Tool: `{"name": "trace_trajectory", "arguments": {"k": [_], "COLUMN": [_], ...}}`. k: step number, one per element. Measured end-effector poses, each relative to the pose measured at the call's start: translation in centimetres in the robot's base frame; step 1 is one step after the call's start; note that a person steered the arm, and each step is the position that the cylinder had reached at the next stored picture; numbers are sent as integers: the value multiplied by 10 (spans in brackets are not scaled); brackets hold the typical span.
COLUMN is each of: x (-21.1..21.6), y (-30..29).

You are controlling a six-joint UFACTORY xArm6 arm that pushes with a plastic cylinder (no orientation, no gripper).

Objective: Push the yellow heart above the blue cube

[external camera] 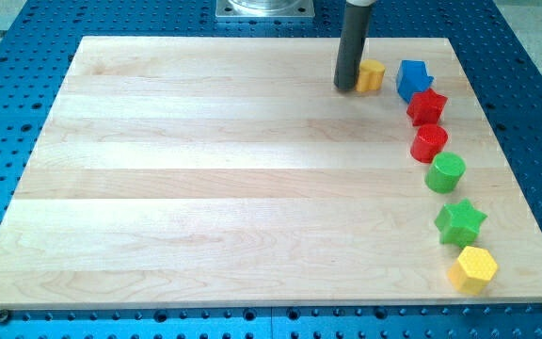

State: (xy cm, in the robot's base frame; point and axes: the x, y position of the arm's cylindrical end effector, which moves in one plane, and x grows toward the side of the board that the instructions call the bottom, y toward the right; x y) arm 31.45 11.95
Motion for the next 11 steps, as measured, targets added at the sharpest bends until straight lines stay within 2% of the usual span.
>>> {"name": "trace_trajectory", "arguments": {"k": [1,2,3,4,5,7,8,11], "x": [3,-31,-26,-39,-48,-64,-90,-87], "y": [26,25,-33,28,61,16,64,66]}}
